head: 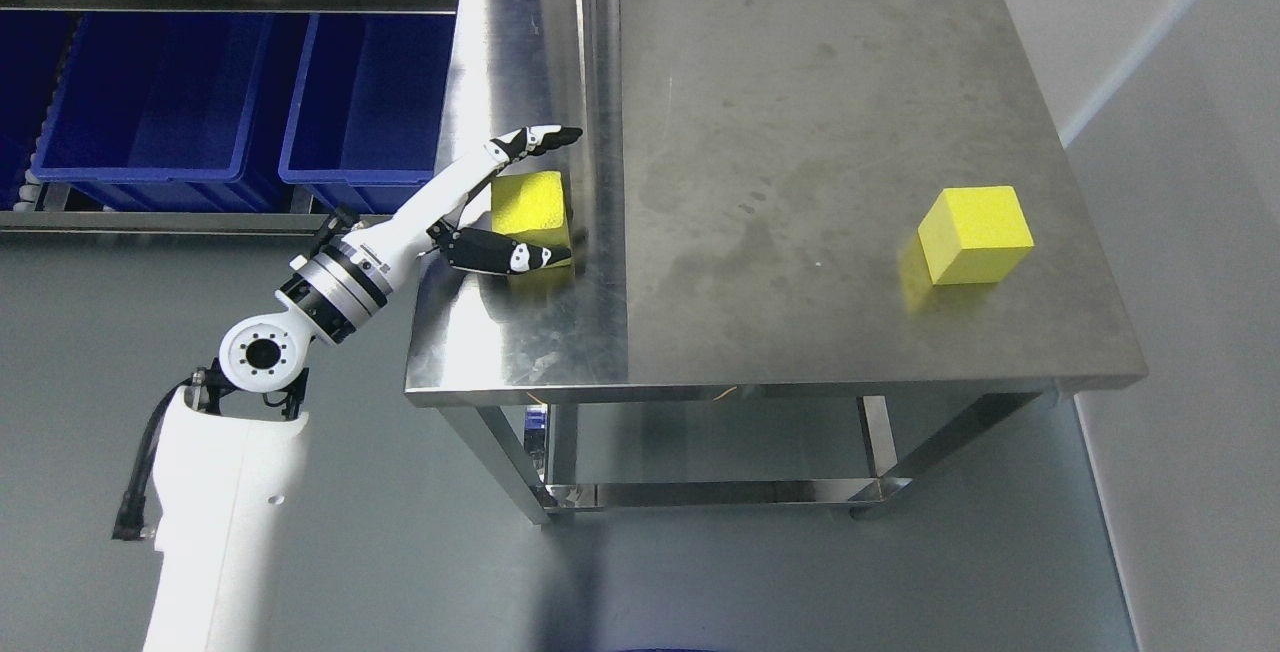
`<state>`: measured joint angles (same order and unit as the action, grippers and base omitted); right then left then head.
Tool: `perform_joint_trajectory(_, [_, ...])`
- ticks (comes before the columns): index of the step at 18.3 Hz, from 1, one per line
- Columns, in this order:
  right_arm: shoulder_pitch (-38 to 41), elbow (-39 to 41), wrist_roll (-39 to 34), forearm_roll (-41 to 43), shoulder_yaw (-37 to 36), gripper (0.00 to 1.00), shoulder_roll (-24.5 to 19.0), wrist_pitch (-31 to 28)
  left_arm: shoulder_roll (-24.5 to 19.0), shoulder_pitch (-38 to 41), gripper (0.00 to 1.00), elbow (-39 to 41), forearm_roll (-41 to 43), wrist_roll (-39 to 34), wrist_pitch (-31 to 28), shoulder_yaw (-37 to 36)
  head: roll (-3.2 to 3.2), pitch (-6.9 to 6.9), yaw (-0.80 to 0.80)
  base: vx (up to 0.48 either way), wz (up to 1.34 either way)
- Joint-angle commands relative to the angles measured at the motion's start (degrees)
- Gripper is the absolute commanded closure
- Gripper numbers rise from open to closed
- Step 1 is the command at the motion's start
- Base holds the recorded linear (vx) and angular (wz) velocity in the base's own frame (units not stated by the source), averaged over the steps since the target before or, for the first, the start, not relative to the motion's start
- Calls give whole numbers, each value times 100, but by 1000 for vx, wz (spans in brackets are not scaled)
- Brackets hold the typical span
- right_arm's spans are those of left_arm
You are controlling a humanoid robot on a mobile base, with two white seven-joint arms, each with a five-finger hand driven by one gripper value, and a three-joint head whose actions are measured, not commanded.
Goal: Move yellow foam block to right shelf middle
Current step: 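Close the left hand around the yellow foam cube, then lift the cube off the table with the left hand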
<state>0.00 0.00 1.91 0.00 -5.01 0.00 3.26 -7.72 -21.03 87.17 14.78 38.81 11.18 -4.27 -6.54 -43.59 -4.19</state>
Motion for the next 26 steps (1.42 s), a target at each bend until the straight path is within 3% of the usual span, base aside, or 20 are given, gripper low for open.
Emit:
perform_joint_trajectory(1, [105,100,3,0,0,0,100,-1,52,-113,36,-446,367,328,-55,-900,0,0,0,0,0])
perform_joint_trajectory(5, [105,100,3,0,0,0,100,-10,34,-103,41,-446,385,373,-195,-953,0,0,0,1,8])
perform_joint_trajectory(6, [114,100,3,0,0,0,100,-1,34,-95,47,-446,385,373,-195,-936,0,0,0,3,33])
perform_joint_trajectory(7, [105,100,3,0,0,0,100,-1,43,-95,69,-446,385,373,-204,-901,0,0,0,12,68])
perform_joint_trajectory(10, [105,100,-6,0,0,0,100,-10,78,-121,86,-420,359,268,-196,-717,0,0,0,24,89])
perform_joint_trajectory(12, [114,100,-6,0,0,0,100,-1,183,-147,95,-306,341,-327,-178,-444,0,0,0,27,74])
perform_joint_trajectory(14, [114,100,3,0,0,0,100,-1,297,-139,99,-96,324,-1056,-99,-138,0,0,0,18,31])
perform_joint_trajectory(16, [105,100,3,0,0,0,100,-1,672,-42,100,37,289,-1760,-64,249,0,0,0,0,-14])
perform_joint_trajectory(18, [114,100,-6,0,0,0,100,-10,672,194,100,177,-96,-2148,-29,627,0,0,0,-33,-151])
perform_joint_trajectory(20, [105,100,3,0,0,0,100,-1,672,231,100,292,-798,-2263,7,821,0,0,0,-29,-119])
perform_joint_trajectory(26, [105,100,-6,0,0,0,100,-1,672,484,100,442,-1750,-2299,-20,1753,0,0,0,2,21])
